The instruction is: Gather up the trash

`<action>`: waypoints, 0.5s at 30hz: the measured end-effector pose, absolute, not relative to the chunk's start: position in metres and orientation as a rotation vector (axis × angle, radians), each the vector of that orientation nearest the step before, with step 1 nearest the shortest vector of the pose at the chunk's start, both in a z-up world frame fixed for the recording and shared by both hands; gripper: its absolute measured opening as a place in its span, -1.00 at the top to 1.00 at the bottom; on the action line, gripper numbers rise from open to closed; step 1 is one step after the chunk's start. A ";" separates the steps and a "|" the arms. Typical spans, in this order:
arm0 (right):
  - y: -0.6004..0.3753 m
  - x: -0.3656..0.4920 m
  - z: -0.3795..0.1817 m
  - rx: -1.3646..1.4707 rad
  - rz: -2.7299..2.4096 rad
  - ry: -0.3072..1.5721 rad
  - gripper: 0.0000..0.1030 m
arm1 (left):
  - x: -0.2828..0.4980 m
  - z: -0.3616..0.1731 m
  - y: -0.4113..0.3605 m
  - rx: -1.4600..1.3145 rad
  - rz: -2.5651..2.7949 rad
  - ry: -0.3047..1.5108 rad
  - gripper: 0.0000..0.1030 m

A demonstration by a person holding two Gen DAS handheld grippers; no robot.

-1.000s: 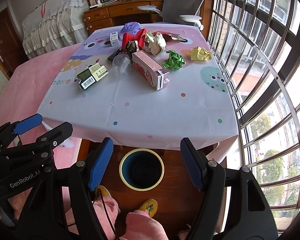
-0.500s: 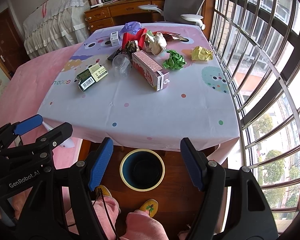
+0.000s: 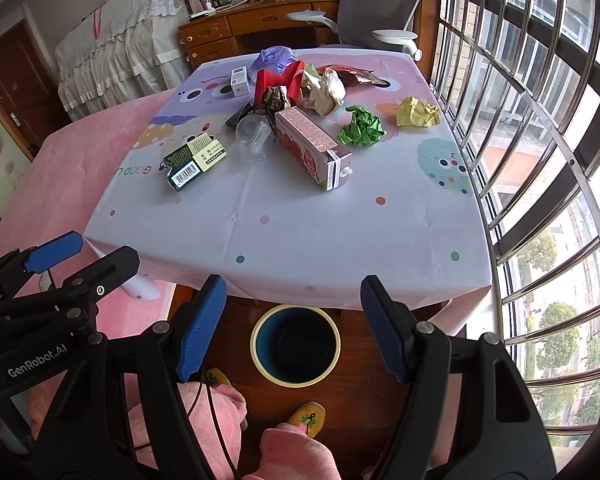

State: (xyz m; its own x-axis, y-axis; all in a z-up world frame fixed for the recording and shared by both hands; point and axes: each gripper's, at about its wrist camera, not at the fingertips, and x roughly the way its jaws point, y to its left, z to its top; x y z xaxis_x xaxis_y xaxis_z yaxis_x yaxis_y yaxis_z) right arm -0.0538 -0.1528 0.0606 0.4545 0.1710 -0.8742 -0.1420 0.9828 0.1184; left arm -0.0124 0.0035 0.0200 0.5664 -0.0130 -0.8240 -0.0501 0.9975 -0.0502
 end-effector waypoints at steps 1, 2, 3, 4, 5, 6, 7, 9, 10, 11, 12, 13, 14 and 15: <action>-0.155 -0.048 0.061 0.033 0.195 1.083 -0.32 | -0.011 0.023 0.006 -0.075 0.021 0.964 -0.58; -0.155 -0.044 0.062 0.035 0.195 1.082 -0.32 | -0.009 0.025 0.008 -0.076 0.021 0.959 -0.58; -0.154 -0.040 0.063 0.039 0.194 1.078 -0.32 | -0.007 0.027 0.009 -0.074 0.023 0.952 -0.58; -0.158 -0.031 0.063 0.042 0.194 1.076 -0.32 | -0.004 0.028 0.010 -0.073 0.022 0.947 -0.58; -0.157 -0.027 0.063 0.043 0.192 1.073 -0.32 | -0.001 0.030 0.011 -0.073 0.015 0.942 -0.58; -0.154 -0.024 0.062 0.039 0.190 1.073 -0.32 | 0.003 0.030 0.014 -0.077 0.005 0.934 -0.58; -0.153 -0.018 0.061 0.036 0.189 1.076 -0.32 | 0.007 0.031 0.016 -0.083 -0.003 0.929 -0.58; -0.151 -0.006 0.059 0.032 0.180 1.083 -0.32 | 0.019 0.032 0.024 -0.101 -0.011 0.914 -0.58; -0.152 0.002 0.058 0.031 0.169 1.085 -0.32 | 0.025 0.033 0.027 -0.112 -0.016 0.906 -0.58; -0.151 0.008 0.057 0.033 0.156 1.085 -0.32 | 0.034 0.034 0.032 -0.124 -0.028 0.900 -0.58; -0.150 0.014 0.057 0.037 0.143 1.085 -0.32 | 0.043 0.034 0.035 -0.127 -0.036 0.896 -0.58; -0.151 0.024 0.056 0.043 0.126 1.087 -0.32 | 0.053 0.036 0.038 -0.124 -0.042 0.896 -0.58; -0.151 0.033 0.055 0.048 0.112 1.088 -0.32 | 0.067 0.037 0.042 -0.119 -0.053 0.900 -0.58; -0.150 0.042 0.055 0.053 0.099 1.088 -0.32 | 0.077 0.038 0.044 -0.108 -0.069 0.907 -0.58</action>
